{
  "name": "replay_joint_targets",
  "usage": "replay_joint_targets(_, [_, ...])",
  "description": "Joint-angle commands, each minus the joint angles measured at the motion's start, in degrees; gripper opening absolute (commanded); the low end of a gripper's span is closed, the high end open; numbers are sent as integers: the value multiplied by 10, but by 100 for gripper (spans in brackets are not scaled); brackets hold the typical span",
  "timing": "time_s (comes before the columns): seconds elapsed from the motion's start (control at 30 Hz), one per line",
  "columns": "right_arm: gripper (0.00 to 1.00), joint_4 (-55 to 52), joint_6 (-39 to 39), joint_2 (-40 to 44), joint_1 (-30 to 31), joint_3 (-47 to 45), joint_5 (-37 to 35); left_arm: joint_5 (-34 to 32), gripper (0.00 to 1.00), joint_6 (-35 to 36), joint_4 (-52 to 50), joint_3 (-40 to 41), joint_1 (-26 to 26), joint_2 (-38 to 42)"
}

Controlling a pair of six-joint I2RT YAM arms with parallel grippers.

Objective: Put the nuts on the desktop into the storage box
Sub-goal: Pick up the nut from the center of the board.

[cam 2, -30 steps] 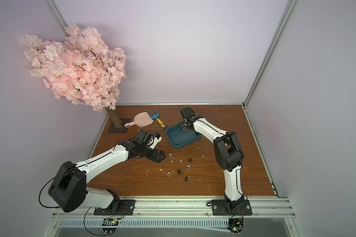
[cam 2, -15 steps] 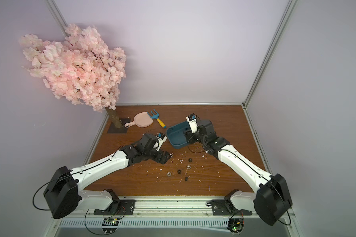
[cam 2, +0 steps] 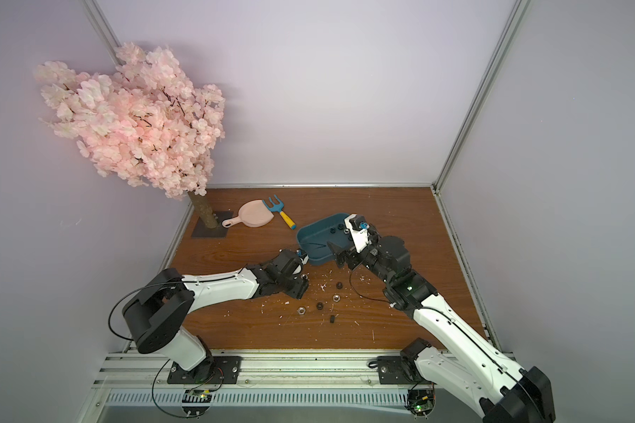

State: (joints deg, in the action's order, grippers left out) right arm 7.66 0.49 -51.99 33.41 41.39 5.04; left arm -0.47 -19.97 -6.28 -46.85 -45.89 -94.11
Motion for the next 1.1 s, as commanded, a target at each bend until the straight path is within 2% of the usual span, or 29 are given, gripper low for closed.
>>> replay_joint_targets(0.0, [99,40,-21,18,3,3,-3,-9,67,12,11,-19,-5,-21])
replay_joint_targets(0.23, [99,50,-24,24,2,2,-1,-11,59,27,12,-41,-5,-62])
replay_joint_targets(0.43, [99,48,-31,25,2,8,-5,-14,39,29,-4,-52,-6,-69])
replay_joint_targets(0.53, [99,51,-30,24,2,7,-4,-12,26,31,-7,-55,-6,-69])
replay_joint_targets(0.67, [99,56,-29,19,2,7,1,1,21,29,-29,-62,-5,-65])
replay_joint_targets(0.83, [99,85,-26,20,3,-14,36,17,20,20,-94,-77,-6,-28])
replay_joint_targets(0.9, [99,145,-30,42,3,-55,82,26,20,18,-120,-84,-6,-5])
replay_joint_targets(0.93, [99,203,-36,59,2,-91,111,32,20,17,-134,-88,-6,8])
replay_joint_targets(1.07, [99,429,-48,98,2,-216,152,92,20,12,-153,-100,5,71])
